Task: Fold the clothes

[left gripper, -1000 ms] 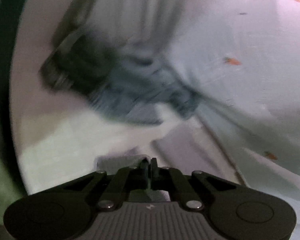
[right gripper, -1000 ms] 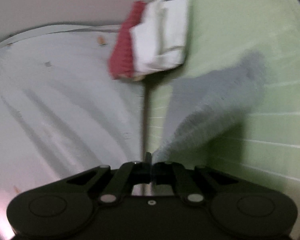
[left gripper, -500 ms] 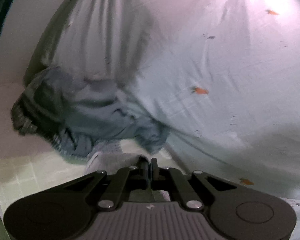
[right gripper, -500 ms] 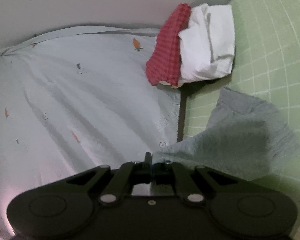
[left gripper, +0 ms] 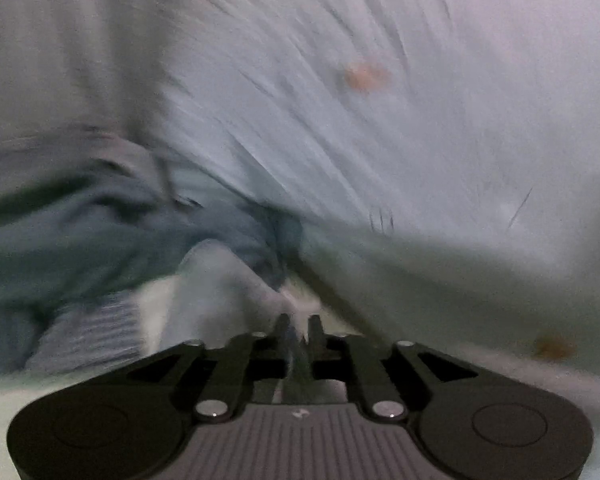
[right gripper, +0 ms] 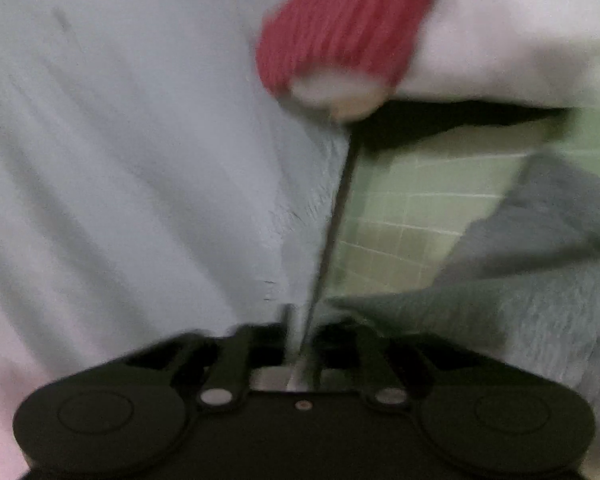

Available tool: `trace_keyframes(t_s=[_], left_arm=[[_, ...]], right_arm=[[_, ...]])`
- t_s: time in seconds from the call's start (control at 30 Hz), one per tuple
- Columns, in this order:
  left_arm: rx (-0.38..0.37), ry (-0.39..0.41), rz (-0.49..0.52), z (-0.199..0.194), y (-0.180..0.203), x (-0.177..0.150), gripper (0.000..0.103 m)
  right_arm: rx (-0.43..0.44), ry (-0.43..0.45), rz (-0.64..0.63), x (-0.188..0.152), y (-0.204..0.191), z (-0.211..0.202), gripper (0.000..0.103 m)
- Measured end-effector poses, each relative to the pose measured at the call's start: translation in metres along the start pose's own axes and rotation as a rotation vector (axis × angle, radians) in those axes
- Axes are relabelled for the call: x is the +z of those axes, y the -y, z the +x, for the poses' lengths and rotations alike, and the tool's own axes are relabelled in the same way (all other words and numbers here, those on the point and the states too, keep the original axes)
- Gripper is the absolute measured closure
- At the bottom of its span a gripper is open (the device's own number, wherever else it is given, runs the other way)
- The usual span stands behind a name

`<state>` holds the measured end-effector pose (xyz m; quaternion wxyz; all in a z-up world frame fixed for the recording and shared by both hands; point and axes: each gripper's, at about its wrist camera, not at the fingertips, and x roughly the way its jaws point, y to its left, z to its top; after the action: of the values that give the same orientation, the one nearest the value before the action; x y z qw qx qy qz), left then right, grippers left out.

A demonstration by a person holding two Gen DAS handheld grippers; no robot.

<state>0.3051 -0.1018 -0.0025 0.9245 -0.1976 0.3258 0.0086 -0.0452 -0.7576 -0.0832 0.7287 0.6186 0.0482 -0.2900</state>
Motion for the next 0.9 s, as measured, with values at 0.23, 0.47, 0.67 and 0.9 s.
trace_keyframes(t_s=[0.23,0.47,0.67,0.9], left_arm=[[0.006,-0.093,0.090,0.020,0.013,-0.037,0.037],[0.192,-0.261,0.004,-0.004,-0.059,-0.109,0.037],[0.239,-0.322,-0.022,-0.010,-0.084,-0.131,0.037],[0.239,-0.348,0.035,-0.001,-0.076,-0.137,0.032]], right_arm=[[-0.079,-0.076,-0.174,-0.036,-0.013,0.013,0.032],[-0.288,-0.053,-0.209,-0.069,0.042,-0.063,0.026],[-0.354,-0.026,-0.114,-0.072,0.081,-0.096,0.022],[-0.460,-0.049,-0.240,-0.077,0.078,-0.080,0.022]])
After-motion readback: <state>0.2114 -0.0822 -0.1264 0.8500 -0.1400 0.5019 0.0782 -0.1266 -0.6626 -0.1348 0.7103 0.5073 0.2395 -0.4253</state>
